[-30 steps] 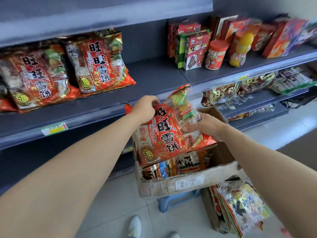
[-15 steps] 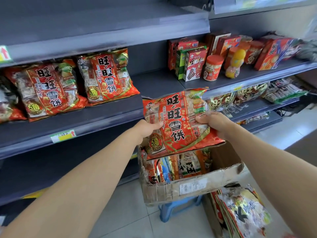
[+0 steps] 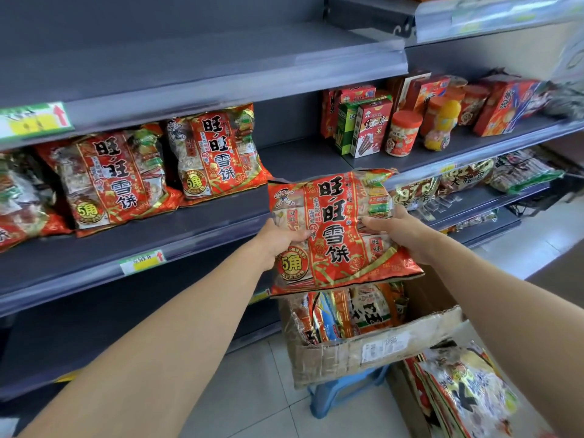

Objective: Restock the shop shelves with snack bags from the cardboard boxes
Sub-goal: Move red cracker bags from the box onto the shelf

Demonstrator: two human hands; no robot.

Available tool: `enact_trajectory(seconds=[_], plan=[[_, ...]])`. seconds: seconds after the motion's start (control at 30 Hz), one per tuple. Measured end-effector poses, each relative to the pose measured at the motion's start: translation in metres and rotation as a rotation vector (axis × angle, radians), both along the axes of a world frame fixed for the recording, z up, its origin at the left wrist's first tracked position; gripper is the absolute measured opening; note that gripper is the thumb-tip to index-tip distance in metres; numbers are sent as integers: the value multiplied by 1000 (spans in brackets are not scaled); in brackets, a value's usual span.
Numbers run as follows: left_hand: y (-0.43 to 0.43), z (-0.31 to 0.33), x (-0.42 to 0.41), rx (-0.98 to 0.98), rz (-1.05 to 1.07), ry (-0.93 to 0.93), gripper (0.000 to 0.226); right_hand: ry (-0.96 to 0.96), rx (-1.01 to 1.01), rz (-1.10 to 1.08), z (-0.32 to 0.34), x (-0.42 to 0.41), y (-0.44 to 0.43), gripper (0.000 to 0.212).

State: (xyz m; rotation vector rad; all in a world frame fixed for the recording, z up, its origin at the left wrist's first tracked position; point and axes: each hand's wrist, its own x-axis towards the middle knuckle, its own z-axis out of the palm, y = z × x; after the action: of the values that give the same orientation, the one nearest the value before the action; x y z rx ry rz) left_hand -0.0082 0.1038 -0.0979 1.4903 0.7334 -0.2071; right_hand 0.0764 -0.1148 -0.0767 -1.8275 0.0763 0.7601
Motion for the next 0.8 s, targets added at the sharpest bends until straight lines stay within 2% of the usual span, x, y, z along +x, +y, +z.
enact_trajectory(seconds=[0.1,0.37,0.47,0.63,0.8], plan=[[13,6,-4,20,3,-38,50,0,-13,-16,2,-3,17,75],[53,13,-10,140,34,-150,62,-279,-133,-104,9,-7,68,60],[68,14,-10,124,47,-152,66,-360,-166,-138,7,-5,86,54],[82,22,-6,49,82,-146,70,-459,-279,-128,13,-1,108,79],[86,28,16,78,116,-203,63,-463,-398,-144,25,22,112,78]])
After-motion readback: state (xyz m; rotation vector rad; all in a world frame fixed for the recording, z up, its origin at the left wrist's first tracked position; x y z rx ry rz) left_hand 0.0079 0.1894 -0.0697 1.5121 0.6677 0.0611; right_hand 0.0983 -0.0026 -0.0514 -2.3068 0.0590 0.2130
